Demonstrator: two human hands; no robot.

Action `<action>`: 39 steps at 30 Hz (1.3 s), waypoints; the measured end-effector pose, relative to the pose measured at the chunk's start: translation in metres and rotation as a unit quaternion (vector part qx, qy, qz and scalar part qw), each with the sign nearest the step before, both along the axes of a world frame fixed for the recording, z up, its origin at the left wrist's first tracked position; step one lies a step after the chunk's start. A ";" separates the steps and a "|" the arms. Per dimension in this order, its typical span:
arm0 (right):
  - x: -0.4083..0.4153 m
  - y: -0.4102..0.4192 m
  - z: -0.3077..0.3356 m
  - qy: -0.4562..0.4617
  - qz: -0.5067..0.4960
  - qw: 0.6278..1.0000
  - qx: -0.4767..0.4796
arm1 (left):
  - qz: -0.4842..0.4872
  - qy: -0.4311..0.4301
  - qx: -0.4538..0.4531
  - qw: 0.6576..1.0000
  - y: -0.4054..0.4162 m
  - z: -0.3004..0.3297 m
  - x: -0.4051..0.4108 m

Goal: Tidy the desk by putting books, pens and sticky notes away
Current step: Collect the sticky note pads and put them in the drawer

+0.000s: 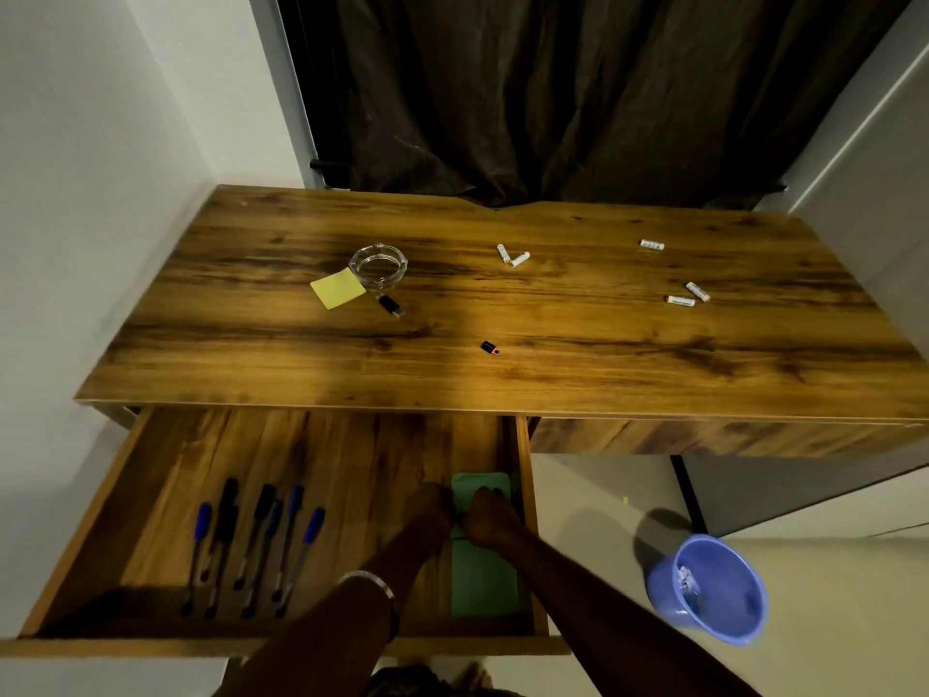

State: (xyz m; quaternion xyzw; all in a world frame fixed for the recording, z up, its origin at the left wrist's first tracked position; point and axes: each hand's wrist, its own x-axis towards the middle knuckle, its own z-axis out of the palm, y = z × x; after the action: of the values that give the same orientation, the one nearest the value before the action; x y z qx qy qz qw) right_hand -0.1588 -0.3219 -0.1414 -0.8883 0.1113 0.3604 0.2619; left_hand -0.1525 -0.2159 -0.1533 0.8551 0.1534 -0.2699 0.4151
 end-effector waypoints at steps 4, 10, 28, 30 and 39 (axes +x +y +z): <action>-0.001 -0.002 -0.002 -0.004 0.015 1.000 -0.005 | 0.014 -0.005 -0.006 1.000 -0.001 -0.002 -0.004; -0.003 -0.007 0.009 -0.068 0.020 0.997 0.030 | 0.043 -0.025 -0.034 0.998 -0.001 0.022 -0.009; 0.082 0.061 0.115 -0.253 0.098 0.962 0.039 | 0.142 -0.190 -0.002 0.971 0.105 0.092 0.045; 0.094 0.075 0.123 -0.259 0.109 0.959 0.046 | 0.170 -0.176 -0.003 0.970 0.114 0.118 0.053; 0.158 0.148 0.133 -0.280 0.136 0.950 0.021 | 0.217 -0.149 -0.063 0.963 0.173 0.123 0.134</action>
State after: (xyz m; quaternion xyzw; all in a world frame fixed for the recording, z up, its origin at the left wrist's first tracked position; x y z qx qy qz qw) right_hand -0.0005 -0.1737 -0.0086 -0.9545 -0.0956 0.1318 0.2499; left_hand -0.0181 -0.0430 -0.0304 0.8039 0.2543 -0.0519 0.5351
